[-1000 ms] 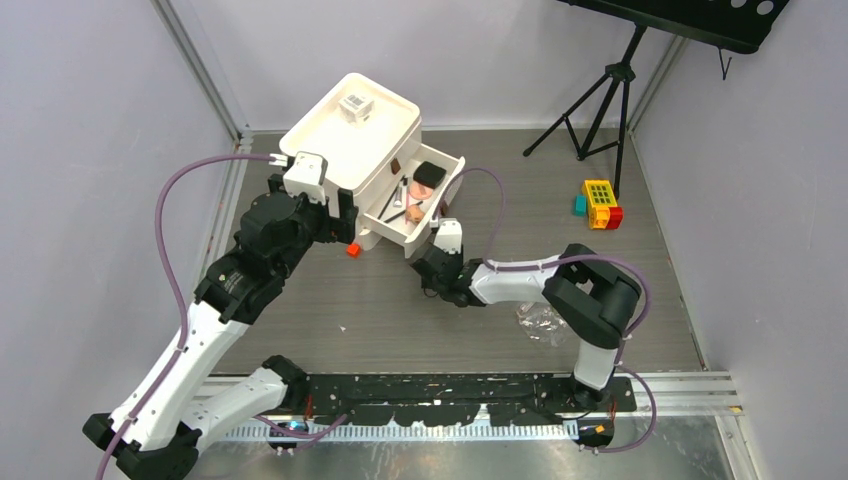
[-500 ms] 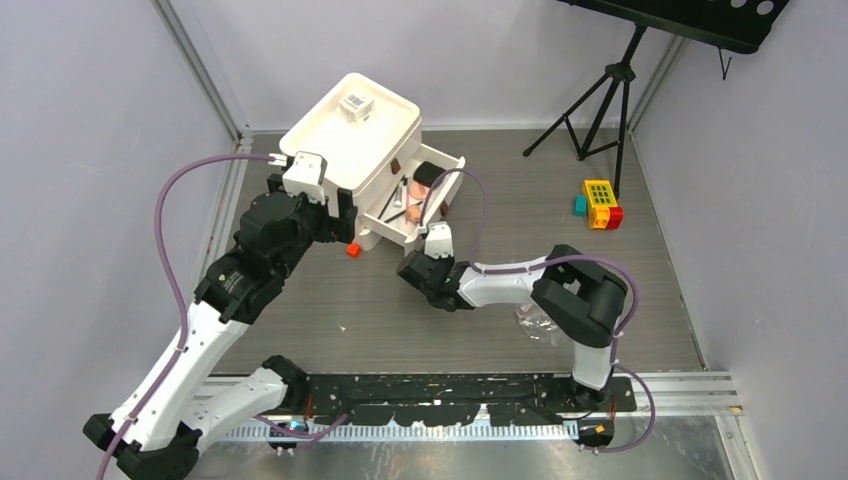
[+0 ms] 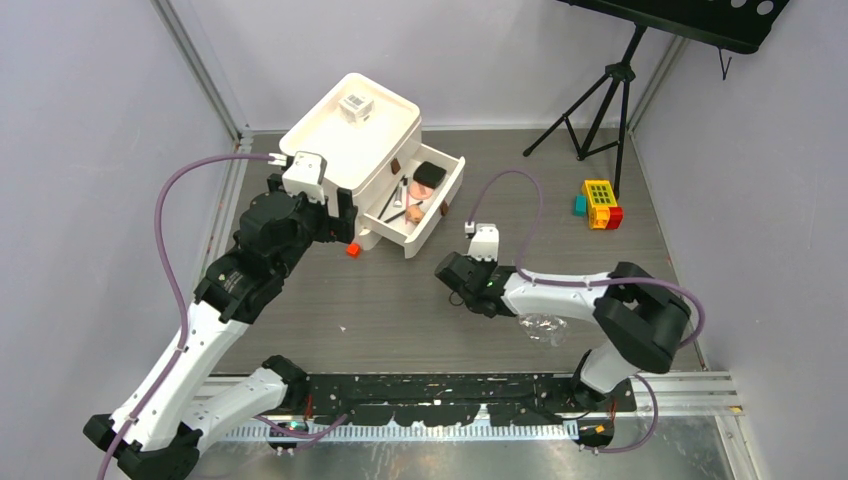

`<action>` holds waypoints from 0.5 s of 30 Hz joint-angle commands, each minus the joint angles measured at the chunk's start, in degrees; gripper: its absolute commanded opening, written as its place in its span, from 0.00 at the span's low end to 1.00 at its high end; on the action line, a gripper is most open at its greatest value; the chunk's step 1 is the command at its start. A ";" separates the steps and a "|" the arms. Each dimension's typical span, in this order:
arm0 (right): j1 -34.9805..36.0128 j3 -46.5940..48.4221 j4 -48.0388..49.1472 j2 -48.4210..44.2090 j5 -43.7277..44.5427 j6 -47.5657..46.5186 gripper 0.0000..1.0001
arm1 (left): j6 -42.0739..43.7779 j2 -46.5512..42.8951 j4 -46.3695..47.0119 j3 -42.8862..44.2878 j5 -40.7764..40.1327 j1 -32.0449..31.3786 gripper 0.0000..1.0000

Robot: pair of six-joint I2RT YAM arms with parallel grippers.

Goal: Organize the makeup
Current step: Move the makeup tool to the center of the board.

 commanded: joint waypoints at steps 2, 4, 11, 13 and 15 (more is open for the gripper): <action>-2.80 -2.13 2.76 -7.53 -0.39 2.16 0.00 | -0.69 -0.10 1.71 0.26 0.61 0.28 0.88; -4.02 -2.97 3.69 -9.21 -2.17 1.67 0.00 | -0.69 -0.12 1.66 0.31 0.61 0.24 0.88; -6.06 -3.52 4.27 -9.99 -5.10 1.98 0.11 | -0.60 0.07 1.70 0.27 0.50 0.35 0.88; -6.44 -3.27 4.49 -9.53 -6.29 2.38 0.20 | -0.56 0.07 1.67 0.31 0.52 0.37 0.88; -6.49 -2.92 4.74 -8.87 -7.29 2.82 0.28 | -0.51 0.12 1.65 0.34 0.44 0.32 0.88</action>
